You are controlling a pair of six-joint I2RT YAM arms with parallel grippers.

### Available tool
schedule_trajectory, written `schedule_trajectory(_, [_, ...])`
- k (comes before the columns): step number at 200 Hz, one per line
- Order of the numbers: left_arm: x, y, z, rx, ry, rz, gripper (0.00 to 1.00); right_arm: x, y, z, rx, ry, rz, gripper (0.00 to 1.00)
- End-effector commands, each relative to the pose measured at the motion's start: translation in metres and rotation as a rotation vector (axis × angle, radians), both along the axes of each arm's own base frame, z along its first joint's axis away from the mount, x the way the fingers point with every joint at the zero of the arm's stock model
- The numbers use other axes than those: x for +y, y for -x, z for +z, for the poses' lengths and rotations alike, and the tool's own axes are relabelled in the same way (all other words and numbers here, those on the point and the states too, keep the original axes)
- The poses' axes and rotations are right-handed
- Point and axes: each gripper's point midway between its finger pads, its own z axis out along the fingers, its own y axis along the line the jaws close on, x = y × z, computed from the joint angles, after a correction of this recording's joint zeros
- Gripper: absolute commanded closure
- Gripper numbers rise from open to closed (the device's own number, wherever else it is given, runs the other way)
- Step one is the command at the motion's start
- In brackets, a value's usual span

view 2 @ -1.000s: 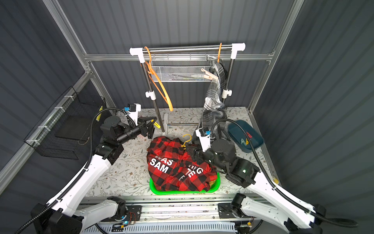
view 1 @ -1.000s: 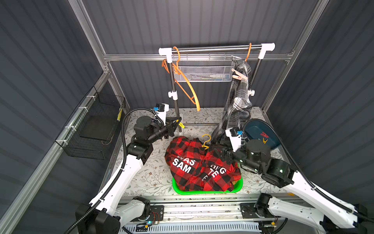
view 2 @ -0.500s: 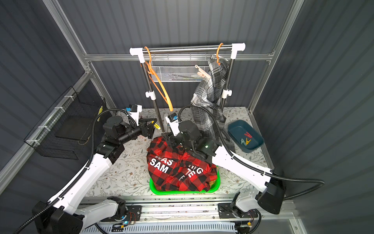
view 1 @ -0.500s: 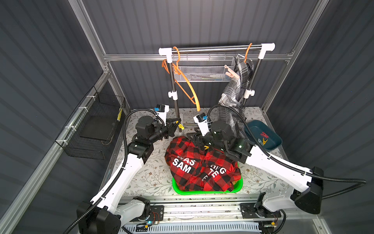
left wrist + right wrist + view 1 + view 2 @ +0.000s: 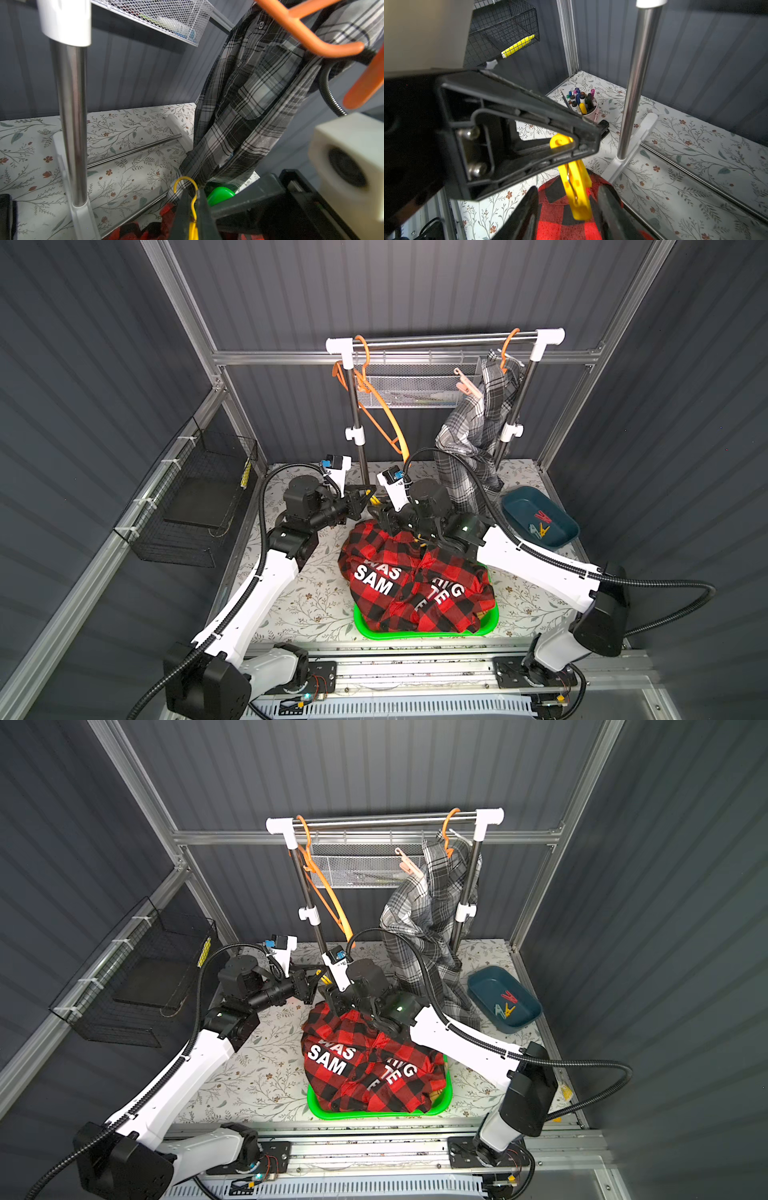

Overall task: Remove the clothespins securing long-sleeve shirts to the hanger
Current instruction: Place the clamp in the storage box.

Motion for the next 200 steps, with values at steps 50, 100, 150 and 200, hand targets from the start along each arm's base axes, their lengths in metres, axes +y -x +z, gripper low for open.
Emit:
schedule_trajectory(50, [-0.009,0.01,0.015,-0.002,0.044,-0.065,1.0,0.003,-0.003,0.015,-0.04,-0.02,0.0,0.81])
schedule_trajectory(100, [-0.009,0.013,0.019,-0.015,0.043,-0.076,0.93,-0.002,0.001,0.015,-0.037,-0.021,-0.004,0.99])
schedule_trajectory(150, [0.014,0.011,0.034,-0.084,-0.024,0.063,0.13,-0.035,0.022,0.008,0.006,-0.041,-0.037,1.0])
schedule_trajectory(200, [0.035,0.015,0.057,-0.183,-0.05,0.172,0.06,-0.087,0.053,-0.03,0.1,-0.025,-0.103,1.0])
